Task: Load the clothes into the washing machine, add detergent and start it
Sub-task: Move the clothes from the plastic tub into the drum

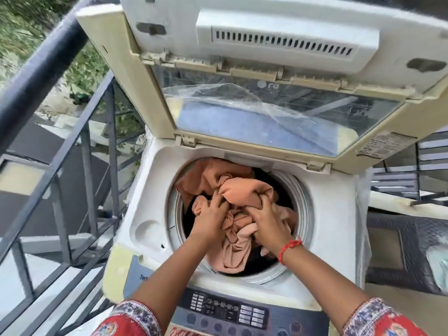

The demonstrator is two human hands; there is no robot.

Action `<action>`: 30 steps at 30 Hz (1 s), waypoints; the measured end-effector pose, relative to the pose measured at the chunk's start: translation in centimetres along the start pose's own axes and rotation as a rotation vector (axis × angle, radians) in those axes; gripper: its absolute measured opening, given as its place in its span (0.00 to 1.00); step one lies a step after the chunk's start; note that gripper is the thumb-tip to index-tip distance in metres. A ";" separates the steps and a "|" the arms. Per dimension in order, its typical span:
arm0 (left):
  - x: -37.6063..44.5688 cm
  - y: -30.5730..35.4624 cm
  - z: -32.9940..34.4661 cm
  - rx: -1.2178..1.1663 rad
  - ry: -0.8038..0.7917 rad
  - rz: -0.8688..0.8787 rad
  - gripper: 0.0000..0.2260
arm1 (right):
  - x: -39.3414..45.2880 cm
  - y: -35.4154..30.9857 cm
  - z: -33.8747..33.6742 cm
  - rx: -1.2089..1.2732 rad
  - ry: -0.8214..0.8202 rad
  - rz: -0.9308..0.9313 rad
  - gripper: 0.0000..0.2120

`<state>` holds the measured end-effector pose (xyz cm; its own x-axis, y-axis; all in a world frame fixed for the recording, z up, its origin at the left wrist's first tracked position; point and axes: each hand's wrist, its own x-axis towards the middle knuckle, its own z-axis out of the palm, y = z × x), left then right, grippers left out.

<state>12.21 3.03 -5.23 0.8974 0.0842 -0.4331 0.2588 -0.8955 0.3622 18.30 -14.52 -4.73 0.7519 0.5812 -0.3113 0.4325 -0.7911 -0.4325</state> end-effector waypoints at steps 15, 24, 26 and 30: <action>0.6 0.3 0.4 -0.060 -0.069 0.085 0.33 | -0.6 -1.2 0.9 -0.017 -0.137 -0.003 0.34; -1.5 2.0 0.3 -0.043 -0.016 0.236 0.26 | -4.8 -1.9 0.9 -0.011 0.000 0.123 0.34; -1.7 2.1 0.7 -0.010 -0.018 0.291 0.28 | -5.8 -2.4 0.9 0.002 0.024 0.156 0.34; -2.4 3.5 0.9 0.033 0.033 0.390 0.25 | -7.6 -3.5 0.9 0.008 0.123 0.206 0.35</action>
<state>10.70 -0.72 -3.66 0.9373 -0.2513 -0.2414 -0.1148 -0.8768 0.4670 10.64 -15.97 -1.56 0.8789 0.3800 -0.2884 0.2602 -0.8886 -0.3777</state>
